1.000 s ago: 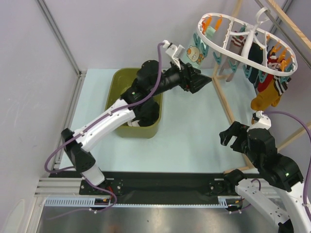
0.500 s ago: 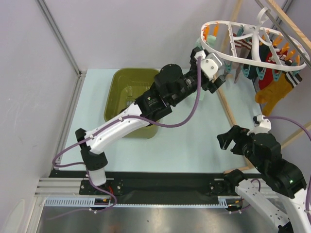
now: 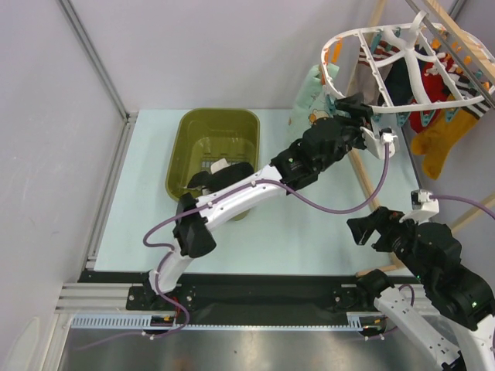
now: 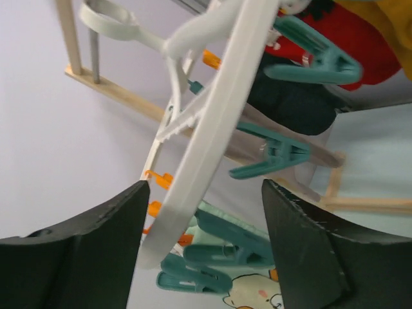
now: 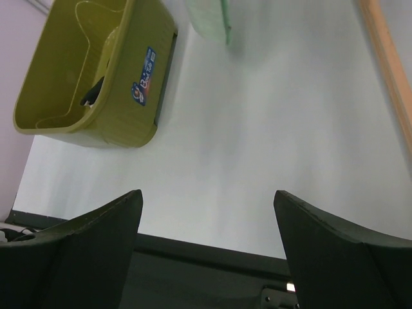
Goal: Remove the socks clipped to the hanger
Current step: Adjust the hanger on the clothesline.
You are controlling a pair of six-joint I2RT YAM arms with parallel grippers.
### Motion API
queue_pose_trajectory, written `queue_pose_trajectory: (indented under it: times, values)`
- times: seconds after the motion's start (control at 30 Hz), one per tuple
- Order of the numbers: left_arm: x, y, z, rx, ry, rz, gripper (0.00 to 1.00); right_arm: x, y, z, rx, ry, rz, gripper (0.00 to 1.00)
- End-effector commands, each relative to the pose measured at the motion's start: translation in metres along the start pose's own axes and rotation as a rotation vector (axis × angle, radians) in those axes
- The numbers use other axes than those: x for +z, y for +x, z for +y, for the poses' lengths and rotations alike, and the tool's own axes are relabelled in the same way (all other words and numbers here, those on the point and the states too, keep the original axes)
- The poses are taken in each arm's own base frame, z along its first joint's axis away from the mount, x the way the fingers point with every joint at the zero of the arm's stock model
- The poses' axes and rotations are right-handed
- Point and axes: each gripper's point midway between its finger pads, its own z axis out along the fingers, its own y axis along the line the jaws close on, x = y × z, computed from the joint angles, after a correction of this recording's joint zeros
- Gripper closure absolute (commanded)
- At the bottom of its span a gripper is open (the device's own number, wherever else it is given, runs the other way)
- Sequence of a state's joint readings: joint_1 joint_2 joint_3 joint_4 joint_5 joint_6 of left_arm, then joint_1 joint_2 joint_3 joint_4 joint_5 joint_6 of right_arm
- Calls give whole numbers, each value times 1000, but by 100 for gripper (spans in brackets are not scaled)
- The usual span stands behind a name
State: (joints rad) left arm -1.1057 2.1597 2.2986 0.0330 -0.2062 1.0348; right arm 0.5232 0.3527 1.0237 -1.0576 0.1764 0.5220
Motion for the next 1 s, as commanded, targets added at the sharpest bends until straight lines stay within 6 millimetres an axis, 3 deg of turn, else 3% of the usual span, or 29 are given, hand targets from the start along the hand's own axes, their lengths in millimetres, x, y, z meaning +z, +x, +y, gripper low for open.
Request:
queue_pose_trajectory:
  times: [0.0, 0.13, 0.37, 0.43, 0.5, 0.63, 0.97]
  values:
    - [-2, -22, 52, 71, -177, -48, 27, -11, -14, 1, -21, -14, -64, 10]
    - [-3, -42, 53, 114, -199, -105, 42, -10, -12, -1, -23, -10, -63, 9]
    - [-6, -67, 46, 137, -192, -161, 82, -7, -12, -2, -27, -4, -68, 8]
    - [-9, -78, 42, 160, -194, -177, 88, -8, -12, -3, -26, -6, -71, 8]
    - [-13, -91, 33, 175, -188, -200, 90, -10, -13, -4, -27, -1, -77, 8]
    - [-23, -115, 39, 206, -223, -249, 96, -12, -13, -7, -28, 10, -80, 8]
    - [-38, -137, 22, 281, -221, -288, 100, -18, -16, -10, -30, 20, -94, 8]
